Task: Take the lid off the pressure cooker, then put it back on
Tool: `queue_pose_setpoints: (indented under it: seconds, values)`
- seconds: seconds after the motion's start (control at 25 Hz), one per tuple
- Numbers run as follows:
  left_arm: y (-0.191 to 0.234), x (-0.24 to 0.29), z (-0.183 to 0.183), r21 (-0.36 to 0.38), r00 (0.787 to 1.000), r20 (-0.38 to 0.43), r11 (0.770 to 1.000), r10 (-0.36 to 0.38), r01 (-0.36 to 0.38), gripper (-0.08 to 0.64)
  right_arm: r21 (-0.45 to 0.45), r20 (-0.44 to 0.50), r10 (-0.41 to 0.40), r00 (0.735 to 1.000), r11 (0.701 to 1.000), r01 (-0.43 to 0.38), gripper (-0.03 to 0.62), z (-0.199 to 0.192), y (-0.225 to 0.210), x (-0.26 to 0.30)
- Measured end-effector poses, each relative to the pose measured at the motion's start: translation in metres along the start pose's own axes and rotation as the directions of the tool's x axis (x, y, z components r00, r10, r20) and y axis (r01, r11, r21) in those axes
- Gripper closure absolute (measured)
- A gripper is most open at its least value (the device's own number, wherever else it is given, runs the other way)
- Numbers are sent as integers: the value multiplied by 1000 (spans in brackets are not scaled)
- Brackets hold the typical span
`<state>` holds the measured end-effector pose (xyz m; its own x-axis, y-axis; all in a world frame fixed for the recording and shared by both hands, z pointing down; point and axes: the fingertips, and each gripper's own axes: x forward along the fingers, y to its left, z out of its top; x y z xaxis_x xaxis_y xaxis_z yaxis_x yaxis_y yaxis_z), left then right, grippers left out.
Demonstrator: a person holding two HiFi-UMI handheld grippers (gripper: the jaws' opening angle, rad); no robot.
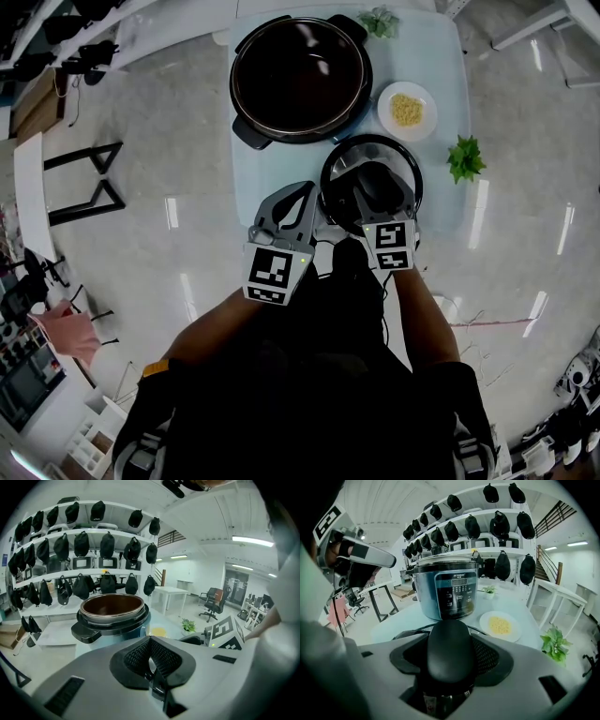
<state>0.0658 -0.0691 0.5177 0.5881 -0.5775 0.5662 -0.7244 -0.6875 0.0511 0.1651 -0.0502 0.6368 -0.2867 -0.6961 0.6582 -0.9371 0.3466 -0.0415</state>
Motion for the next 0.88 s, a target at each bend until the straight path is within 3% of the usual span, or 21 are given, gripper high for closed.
queue_pose_setpoints:
  seconds: [0.48, 0.88]
  values:
    - [-7, 1, 4, 5, 1000, 12, 1000, -5, 5, 552, -121, -48, -5, 999, 993, -1, 299, -23, -1, -1]
    - [-20, -8, 18, -8, 998, 55, 999, 34, -34, 552, -121, -79, 28, 996, 992, -38, 295, -21, 1, -7]
